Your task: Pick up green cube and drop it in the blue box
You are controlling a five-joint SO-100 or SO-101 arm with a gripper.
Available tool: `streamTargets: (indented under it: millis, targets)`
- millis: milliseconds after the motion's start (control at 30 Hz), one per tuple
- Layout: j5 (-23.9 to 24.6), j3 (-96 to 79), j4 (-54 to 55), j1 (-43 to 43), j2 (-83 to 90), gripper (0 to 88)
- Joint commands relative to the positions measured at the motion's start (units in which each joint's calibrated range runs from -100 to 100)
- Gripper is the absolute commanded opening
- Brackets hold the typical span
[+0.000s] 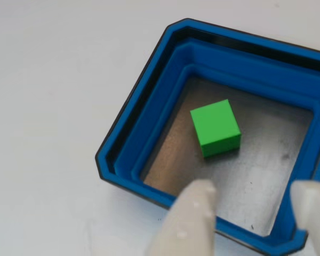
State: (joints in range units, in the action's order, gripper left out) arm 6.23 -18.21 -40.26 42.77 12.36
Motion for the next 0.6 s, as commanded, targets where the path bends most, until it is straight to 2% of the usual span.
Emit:
streamTargets:
  millis: [0,567]
  targets:
    - [-0.1,-5.4,0.7,0.3,10.2,4.1]
    - [-0.4,-32.7,1.0,0.2,39.5,1.9]
